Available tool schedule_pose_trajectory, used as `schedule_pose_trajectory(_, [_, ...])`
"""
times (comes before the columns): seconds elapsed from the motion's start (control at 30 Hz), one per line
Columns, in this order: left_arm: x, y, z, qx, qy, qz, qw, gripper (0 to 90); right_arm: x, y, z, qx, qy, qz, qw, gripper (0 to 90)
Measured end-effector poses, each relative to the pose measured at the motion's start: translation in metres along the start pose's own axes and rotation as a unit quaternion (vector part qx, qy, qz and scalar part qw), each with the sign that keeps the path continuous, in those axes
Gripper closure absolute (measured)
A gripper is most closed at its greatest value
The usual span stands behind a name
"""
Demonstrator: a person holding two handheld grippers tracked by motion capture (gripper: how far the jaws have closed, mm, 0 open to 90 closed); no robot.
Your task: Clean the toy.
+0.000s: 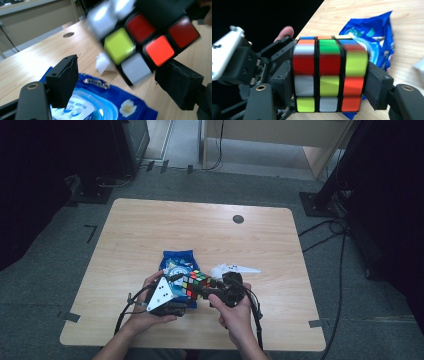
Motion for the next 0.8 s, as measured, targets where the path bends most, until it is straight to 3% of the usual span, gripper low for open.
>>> schedule_pose_trajectory(0.2, [0.001,-0.003,0.001,-0.002,-0.001,0.012,0.9999,19.0,0.010,0.004,0.012,0.013,0.011,-0.008,0.9998,34.6])
schedule_pose_trajectory(0.33, [0.003,-0.004,0.002,-0.001,0.003,0.019,0.9998,25.4,0.009,0.005,0.011,0.022,-0.005,-0.013,0.9997,34.6])
schedule_pose_trajectory(0.4, [0.004,-0.007,0.002,-0.007,0.004,0.036,0.9993,32.5,0.008,0.005,0.011,0.026,-0.008,-0.017,0.9995,34.6])
schedule_pose_trajectory(0.5, [0.005,-0.007,0.003,-0.009,0.012,0.035,0.9993,33.3,0.008,0.003,0.012,0.022,-0.003,-0.017,0.9996,34.5])
schedule_pose_trajectory(0.6, [0.005,0.000,0.002,-0.018,0.014,0.018,0.9996,33.8,0.005,0.001,0.008,0.008,-0.004,-0.017,0.9998,34.4])
schedule_pose_trajectory(0.7, [0.007,0.015,-0.002,-0.033,0.015,-0.009,0.9993,33.8,-0.004,-0.001,-0.005,-0.005,-0.026,-0.019,0.9995,37.5])
schedule_pose_trajectory(0.8, [0.009,0.028,-0.008,-0.044,0.009,-0.040,0.9982,33.8,-0.015,-0.014,-0.021,0.022,-0.055,-0.025,0.9980,42.7])
Point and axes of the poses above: each handheld gripper's, and its own axes: z roughly forward along the jaws, x roughly out of its underside, y roughly to its left, the point moved 7 cm from there along z, roughly forward along the jaws, and after that the axes turned 1 degree about -y, right-handed, at the moved point
